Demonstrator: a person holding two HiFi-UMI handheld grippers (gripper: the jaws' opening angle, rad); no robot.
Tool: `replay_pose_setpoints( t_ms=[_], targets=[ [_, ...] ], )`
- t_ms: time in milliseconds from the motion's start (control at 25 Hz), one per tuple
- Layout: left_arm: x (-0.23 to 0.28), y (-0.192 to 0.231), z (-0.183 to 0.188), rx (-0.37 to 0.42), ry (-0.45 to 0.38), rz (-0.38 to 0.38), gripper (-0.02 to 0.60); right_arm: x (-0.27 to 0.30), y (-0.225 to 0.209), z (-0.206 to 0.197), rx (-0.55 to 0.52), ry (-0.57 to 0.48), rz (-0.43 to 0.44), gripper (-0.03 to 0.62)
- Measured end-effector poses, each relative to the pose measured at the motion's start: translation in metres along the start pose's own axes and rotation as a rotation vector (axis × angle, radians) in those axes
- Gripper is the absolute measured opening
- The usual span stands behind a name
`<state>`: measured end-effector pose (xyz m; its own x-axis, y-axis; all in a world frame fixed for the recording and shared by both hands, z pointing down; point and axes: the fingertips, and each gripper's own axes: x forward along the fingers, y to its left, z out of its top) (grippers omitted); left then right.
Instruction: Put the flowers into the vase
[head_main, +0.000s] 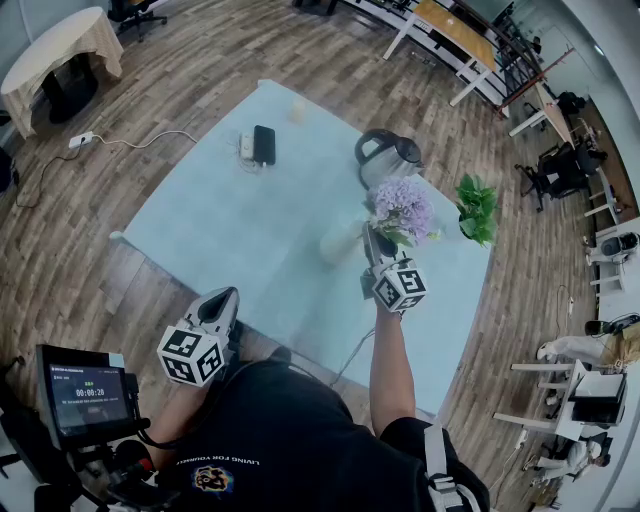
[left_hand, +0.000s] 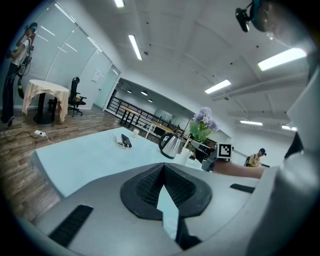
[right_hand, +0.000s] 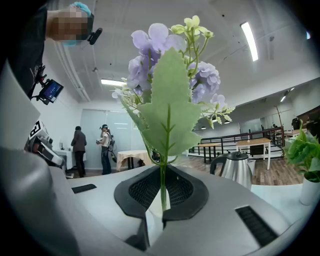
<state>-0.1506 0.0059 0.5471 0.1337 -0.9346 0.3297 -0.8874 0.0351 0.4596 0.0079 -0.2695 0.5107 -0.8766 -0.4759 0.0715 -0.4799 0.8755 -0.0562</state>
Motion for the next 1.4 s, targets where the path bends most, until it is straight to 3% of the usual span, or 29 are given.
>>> replay_pose_setpoints(
  t_ms=[1400],
  targets=[
    [-0.0008,0.0017,-0.0007,0.003,0.003,0.004,0.006,0.0005,0.0008,-0.0055,0.001,0.004,-0.002,0.031]
  ],
)
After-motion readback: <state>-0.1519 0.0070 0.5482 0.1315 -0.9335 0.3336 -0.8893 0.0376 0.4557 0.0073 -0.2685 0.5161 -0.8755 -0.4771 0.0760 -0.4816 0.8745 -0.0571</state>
